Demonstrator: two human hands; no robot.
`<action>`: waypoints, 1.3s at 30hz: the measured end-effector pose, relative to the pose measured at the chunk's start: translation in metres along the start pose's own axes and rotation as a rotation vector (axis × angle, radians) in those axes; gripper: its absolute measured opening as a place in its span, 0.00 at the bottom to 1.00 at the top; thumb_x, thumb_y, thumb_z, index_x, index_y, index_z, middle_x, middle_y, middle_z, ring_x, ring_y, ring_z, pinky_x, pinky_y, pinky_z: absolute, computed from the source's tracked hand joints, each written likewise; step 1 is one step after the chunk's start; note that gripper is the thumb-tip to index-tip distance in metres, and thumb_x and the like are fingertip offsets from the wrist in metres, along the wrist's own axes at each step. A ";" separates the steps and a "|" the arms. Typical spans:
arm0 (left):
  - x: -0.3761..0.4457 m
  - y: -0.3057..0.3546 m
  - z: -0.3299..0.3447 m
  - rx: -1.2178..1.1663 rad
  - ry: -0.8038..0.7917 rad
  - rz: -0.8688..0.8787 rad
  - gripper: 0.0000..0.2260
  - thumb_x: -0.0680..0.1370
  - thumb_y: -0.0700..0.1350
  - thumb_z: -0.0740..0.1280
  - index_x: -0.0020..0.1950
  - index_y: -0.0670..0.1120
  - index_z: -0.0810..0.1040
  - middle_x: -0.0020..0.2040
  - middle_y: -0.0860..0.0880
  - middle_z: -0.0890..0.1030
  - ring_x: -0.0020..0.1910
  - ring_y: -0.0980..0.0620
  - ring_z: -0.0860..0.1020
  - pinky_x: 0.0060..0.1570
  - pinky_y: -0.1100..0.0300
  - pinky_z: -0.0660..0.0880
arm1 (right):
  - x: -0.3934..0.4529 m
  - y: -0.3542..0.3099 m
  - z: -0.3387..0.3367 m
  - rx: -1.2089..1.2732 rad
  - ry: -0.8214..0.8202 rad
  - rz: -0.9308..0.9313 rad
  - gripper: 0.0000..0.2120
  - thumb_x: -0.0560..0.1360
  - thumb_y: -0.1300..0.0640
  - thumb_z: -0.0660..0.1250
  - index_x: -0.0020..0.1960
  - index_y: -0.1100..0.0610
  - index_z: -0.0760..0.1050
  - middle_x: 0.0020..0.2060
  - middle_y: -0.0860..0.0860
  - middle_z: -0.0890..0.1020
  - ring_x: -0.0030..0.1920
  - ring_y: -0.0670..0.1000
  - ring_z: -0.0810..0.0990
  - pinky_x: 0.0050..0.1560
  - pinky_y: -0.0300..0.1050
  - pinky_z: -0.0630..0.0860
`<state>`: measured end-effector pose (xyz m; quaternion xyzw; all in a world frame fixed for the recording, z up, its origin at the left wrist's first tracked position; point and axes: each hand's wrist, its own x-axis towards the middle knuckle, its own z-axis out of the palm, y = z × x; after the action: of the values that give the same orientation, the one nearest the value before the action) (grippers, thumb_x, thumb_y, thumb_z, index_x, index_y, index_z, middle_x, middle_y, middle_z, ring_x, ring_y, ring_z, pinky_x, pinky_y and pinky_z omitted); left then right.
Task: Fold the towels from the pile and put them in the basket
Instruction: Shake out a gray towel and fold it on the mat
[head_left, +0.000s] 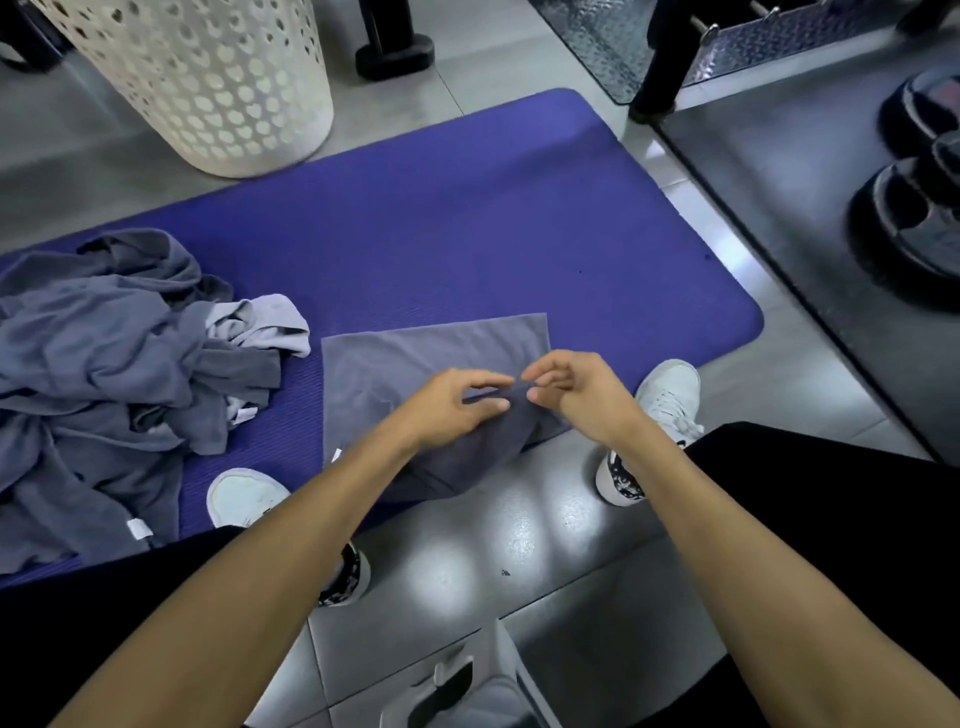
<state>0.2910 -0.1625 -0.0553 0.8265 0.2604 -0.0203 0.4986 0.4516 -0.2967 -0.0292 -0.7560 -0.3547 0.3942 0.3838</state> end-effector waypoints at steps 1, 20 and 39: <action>0.003 0.003 0.003 0.002 -0.019 0.021 0.11 0.78 0.46 0.70 0.60 0.46 0.82 0.55 0.54 0.83 0.55 0.62 0.78 0.56 0.67 0.71 | -0.001 0.000 -0.001 0.027 0.011 -0.001 0.09 0.74 0.66 0.72 0.45 0.52 0.78 0.38 0.48 0.81 0.35 0.38 0.80 0.41 0.30 0.75; 0.158 -0.028 -0.008 0.108 0.099 -0.068 0.03 0.78 0.46 0.70 0.48 0.48 0.83 0.34 0.53 0.78 0.34 0.58 0.72 0.41 0.60 0.69 | 0.053 0.119 -0.012 -0.027 -0.072 0.262 0.03 0.79 0.58 0.67 0.47 0.57 0.75 0.37 0.49 0.77 0.37 0.46 0.73 0.41 0.41 0.71; 0.272 -0.083 0.043 0.330 0.177 -0.259 0.07 0.75 0.55 0.70 0.46 0.54 0.83 0.43 0.57 0.82 0.47 0.55 0.80 0.47 0.54 0.77 | 0.062 0.179 0.054 0.004 0.448 0.467 0.08 0.79 0.59 0.64 0.45 0.62 0.79 0.38 0.53 0.82 0.40 0.54 0.80 0.45 0.49 0.75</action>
<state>0.4979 -0.0563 -0.2244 0.8552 0.4000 -0.0539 0.3250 0.4738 -0.3100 -0.2240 -0.8841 -0.0777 0.2960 0.3530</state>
